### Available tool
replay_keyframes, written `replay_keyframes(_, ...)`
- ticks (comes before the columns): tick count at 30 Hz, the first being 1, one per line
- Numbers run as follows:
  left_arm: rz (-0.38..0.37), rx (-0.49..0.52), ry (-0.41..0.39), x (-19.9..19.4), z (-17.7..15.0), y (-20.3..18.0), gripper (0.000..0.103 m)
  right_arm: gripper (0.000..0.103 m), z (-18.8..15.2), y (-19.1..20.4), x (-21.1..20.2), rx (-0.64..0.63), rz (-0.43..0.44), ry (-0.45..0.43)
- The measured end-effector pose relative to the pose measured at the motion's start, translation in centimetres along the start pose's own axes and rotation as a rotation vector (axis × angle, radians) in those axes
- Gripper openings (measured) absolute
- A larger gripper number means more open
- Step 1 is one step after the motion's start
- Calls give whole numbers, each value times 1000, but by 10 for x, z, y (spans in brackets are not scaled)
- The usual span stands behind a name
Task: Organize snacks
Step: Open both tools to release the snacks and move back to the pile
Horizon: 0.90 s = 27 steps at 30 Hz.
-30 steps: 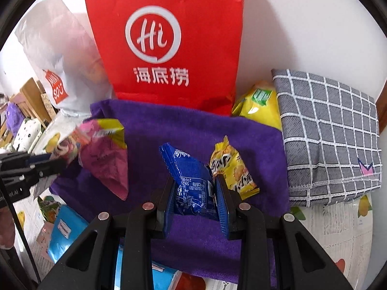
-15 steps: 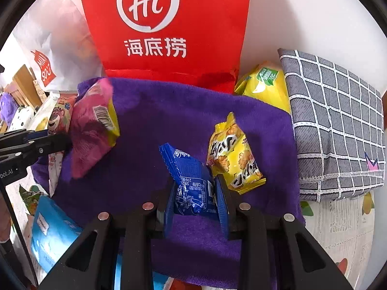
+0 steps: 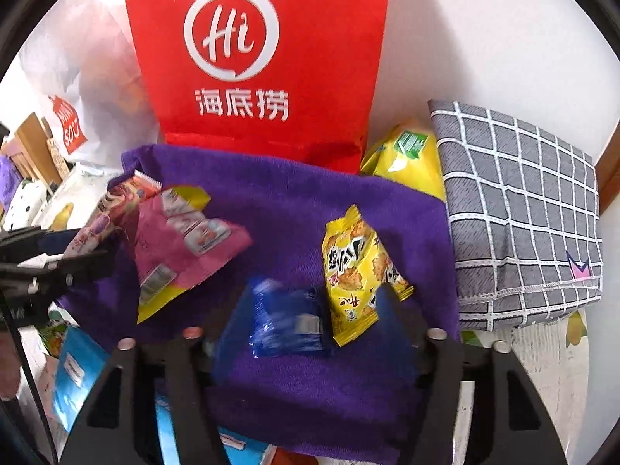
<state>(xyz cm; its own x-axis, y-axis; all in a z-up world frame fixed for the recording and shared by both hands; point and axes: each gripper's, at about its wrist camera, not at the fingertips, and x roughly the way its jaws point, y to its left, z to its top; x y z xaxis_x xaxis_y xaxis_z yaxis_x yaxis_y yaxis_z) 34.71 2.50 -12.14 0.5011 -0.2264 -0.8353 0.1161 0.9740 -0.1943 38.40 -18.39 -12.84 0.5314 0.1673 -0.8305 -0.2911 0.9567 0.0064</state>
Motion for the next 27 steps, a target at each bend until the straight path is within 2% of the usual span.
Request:
replay_keyframes(4, 3, 0, -3, -11, -3, 0, 63, 74, 0, -3, -16, 53, 0, -22)
replay_keyframes(12, 8, -9, -50, -44, -19, 3, 64, 75, -16, 1, -42, 99, -18, -27)
replay_keyframes(16, 9, -37, -69, -63, -30, 11, 64, 81, -29, 6, -66, 96, -70, -50)
replay_keyframes(20, 1, -63, -72, -81, -42, 21, 64, 83, -44, 7, -89, 114, -137, -68)
replay_keyframes(22, 17, -68, -83, -93, -49, 23, 64, 83, -54, 5, -102, 126, -117, -85)
replay_keyframes(24, -3, -63, -93, -103, -58, 23, 64, 83, -63, 3, -112, 142, -101, -101)
replay_keyframes(27, 12, -40, -109, -117, -70, 19, 64, 83, -77, 3, -124, 163, -112, -117)
